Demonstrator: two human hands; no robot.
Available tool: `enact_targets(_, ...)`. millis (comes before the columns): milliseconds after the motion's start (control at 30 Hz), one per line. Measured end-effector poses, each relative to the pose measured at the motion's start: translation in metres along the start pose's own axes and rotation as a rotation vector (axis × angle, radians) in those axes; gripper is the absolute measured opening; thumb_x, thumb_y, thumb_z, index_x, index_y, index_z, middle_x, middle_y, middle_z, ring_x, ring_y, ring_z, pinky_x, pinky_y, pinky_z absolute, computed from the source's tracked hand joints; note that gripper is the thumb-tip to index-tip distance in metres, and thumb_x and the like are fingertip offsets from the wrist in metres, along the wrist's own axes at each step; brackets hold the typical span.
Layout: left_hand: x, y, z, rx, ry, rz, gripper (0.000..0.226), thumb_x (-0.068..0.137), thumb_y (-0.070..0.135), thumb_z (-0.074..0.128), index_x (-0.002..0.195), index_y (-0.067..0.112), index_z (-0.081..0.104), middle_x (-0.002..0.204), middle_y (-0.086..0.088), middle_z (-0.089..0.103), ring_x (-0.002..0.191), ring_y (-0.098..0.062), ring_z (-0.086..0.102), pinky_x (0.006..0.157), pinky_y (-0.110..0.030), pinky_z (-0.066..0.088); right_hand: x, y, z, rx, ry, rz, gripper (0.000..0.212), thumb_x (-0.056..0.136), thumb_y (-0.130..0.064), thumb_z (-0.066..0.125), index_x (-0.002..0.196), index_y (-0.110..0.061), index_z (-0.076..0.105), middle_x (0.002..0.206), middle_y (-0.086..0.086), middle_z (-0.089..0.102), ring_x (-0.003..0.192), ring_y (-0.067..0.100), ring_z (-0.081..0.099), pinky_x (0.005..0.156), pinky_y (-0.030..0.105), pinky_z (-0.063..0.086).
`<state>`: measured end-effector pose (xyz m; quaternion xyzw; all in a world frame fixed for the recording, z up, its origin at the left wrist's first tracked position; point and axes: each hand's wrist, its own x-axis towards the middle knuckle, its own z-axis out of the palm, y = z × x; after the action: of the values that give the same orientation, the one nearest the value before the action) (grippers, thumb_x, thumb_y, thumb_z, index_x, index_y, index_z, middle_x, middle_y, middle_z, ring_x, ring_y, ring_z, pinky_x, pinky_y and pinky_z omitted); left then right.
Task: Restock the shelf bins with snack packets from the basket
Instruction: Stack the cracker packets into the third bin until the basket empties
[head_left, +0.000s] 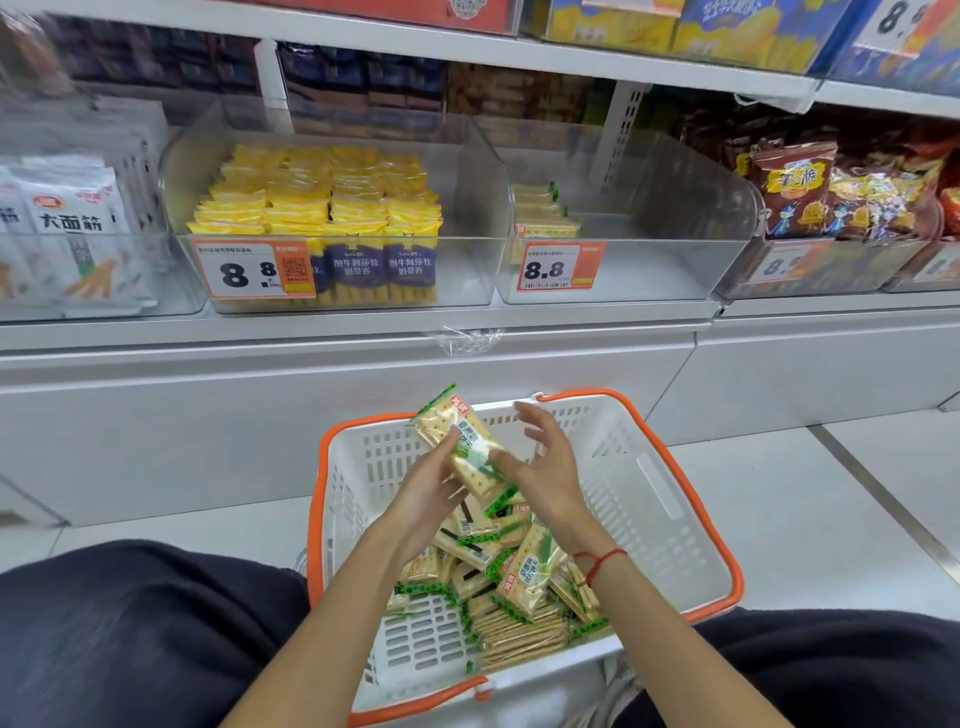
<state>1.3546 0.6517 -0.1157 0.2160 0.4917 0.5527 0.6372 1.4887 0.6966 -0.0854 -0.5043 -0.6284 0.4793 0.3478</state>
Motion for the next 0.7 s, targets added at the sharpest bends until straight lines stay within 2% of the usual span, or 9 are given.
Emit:
enact_targets(67,0.002,0.001,0.003,-0.020,-0.026,0.021,0.050,0.095,0.047,0.044,0.138,0.021,0.046,0.123,0.000,0.066,0.121,-0.016,0.056,0.109,-0.036,0.036,0.005,0.000,-0.010,0.179,-0.088,0.274,0.069,0.077,-0.028,0.077,0.135,-0.023,0.040,0.122,-0.005,0.050,0.116,0.018,0.048,0.099,0.040,0.045)
enact_targets(133,0.005,0.000,0.006,0.007,-0.057,0.022,0.057,0.090,0.052,0.048,0.140,0.026,0.043,0.132,0.003,0.059,0.130,-0.012,0.046,0.117,-0.041,0.023,0.007,0.007,-0.021,0.352,-0.269,0.431,0.071,0.073,-0.032,0.078,0.134,-0.017,0.045,0.119,0.003,0.061,0.113,0.023,0.057,0.096,0.041,0.049)
enact_targets(200,0.004,0.003,0.007,0.046,-0.076,0.013,0.059,0.085,0.051,0.055,0.139,0.028,0.045,0.138,0.005,0.053,0.135,-0.010,0.038,0.119,-0.042,0.018,0.008,0.013,-0.029,0.422,-0.328,0.387,0.061,0.075,-0.019,0.077,0.131,-0.018,0.053,0.118,0.010,0.065,0.109,0.025,0.062,0.087,0.037,0.053)
enact_targets(300,0.004,0.008,0.001,0.079,-0.097,-0.005,0.062,0.079,0.034,0.070,0.135,0.028,0.046,0.139,0.006,0.050,0.135,-0.012,0.037,0.117,-0.040,0.022,0.010,0.017,-0.041,0.379,-0.280,0.277,0.053,0.077,-0.004,0.073,0.126,-0.020,0.058,0.117,0.009,0.064,0.101,0.025,0.066,0.074,0.028,0.055)
enact_targets(400,0.009,0.012,-0.010,0.212,0.013,0.003,0.103,0.058,0.009,0.086,0.144,0.027,0.033,0.148,0.002,0.038,0.134,-0.018,0.039,0.114,-0.043,0.028,0.014,0.023,-0.053,0.285,-0.288,0.238,0.047,0.076,-0.002,0.074,0.117,-0.022,0.064,0.119,0.007,0.063,0.105,0.026,0.064,0.086,0.037,0.055)
enact_targets(467,0.011,0.013,-0.015,0.330,0.021,-0.009,0.113,0.056,0.007,0.087,0.148,0.031,0.026,0.151,0.005,0.028,0.135,-0.020,0.036,0.115,-0.045,0.028,0.015,0.029,-0.057,0.209,-0.342,0.218,0.046,0.075,0.000,0.075,0.114,-0.021,0.066,0.120,0.007,0.063,0.108,0.025,0.062,0.088,0.034,0.055)
enact_targets(533,0.010,0.013,-0.017,0.389,-0.060,-0.048,0.109,0.056,0.023,0.091,0.145,0.036,0.030,0.141,0.007,0.035,0.129,-0.020,0.045,0.110,-0.041,0.036,0.016,0.030,-0.058,0.163,-0.406,0.198,0.046,0.074,0.004,0.074,0.113,-0.018,0.067,0.118,0.008,0.064,0.108,0.022,0.061,0.085,0.026,0.054)
enact_targets(600,0.007,0.011,-0.015,0.440,-0.082,-0.091,0.087,0.061,0.044,0.083,0.137,0.033,0.042,0.131,0.002,0.053,0.112,-0.019,0.060,0.093,-0.032,0.049,0.017,0.034,-0.056,0.148,-0.435,0.205,0.047,0.073,0.006,0.074,0.113,-0.018,0.067,0.115,0.009,0.065,0.108,0.023,0.061,0.089,0.027,0.053)
enact_targets(700,0.009,-0.003,-0.016,0.424,-0.039,-0.145,0.048,0.084,0.047,0.063,0.125,0.027,0.049,0.116,0.000,0.063,0.102,-0.016,0.066,0.076,-0.026,0.054,0.021,0.045,-0.050,0.209,-0.400,0.255,0.050,0.072,0.006,0.074,0.114,-0.020,0.065,0.116,0.008,0.064,0.109,0.024,0.062,0.094,0.035,0.052)
